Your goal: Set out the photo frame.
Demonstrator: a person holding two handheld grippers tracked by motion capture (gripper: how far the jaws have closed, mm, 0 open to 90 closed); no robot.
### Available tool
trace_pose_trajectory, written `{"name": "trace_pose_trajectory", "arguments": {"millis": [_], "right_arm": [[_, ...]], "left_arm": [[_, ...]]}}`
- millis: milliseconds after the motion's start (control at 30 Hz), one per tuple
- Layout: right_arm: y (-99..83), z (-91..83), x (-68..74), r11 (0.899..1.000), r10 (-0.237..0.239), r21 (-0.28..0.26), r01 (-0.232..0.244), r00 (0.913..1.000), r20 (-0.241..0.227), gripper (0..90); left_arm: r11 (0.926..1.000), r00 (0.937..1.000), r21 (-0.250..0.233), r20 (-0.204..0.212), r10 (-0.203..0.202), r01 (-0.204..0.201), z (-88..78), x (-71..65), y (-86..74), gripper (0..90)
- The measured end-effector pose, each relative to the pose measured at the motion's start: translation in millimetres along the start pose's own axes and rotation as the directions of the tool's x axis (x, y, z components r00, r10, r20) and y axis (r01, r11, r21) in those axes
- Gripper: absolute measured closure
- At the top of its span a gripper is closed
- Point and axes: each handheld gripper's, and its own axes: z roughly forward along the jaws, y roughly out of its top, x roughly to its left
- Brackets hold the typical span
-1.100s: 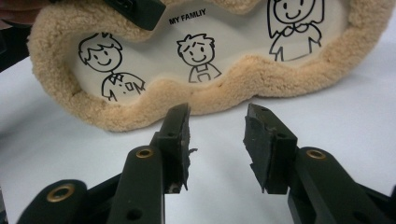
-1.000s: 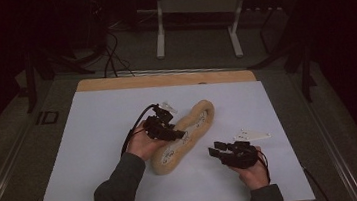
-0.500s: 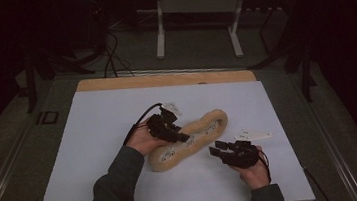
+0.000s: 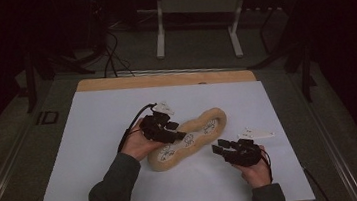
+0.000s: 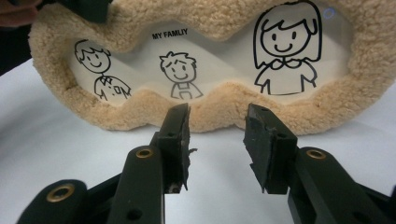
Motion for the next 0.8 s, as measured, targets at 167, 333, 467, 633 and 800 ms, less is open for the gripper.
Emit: {"name": "trace_pose_trajectory", "arguments": {"millis": [167,333,467,633,800], "right_arm": [[0.0,0.8,-0.9,1.000,-0.002,-0.001,0.002,0.9999,0.010,60.5],[1.4,2.4,-3.8,1.000,-0.005,0.003,0.005,0.9980,0.062,66.8],[1.7,2.9,-7.6,1.000,-0.002,0.003,0.001,0.9948,0.102,73.3],[6.5,2.5,-15.7,1.000,-0.002,-0.001,0.003,0.9912,0.132,84.8],[18.3,6.4,-21.7,1.000,-0.015,0.000,0.015,0.9861,0.166,89.8]], "left_arm": [[0.9977,0.9975,-0.067,-0.071,-0.010,0.006,-18.9,-6.3,-5.3,52.2],[0.9930,0.9918,-0.115,-0.122,-0.039,0.025,-34.8,-16.0,-16.0,62.7],[0.9863,0.9891,-0.160,-0.134,-0.062,0.040,-46.8,-25.8,-27.4,67.2],[0.9822,0.9858,-0.180,-0.146,-0.082,0.055,-54.2,-39.8,-46.5,73.5],[0.9829,0.9839,-0.173,-0.154,-0.091,0.064,-52.5,-48.1,-65.9,82.3]]}}
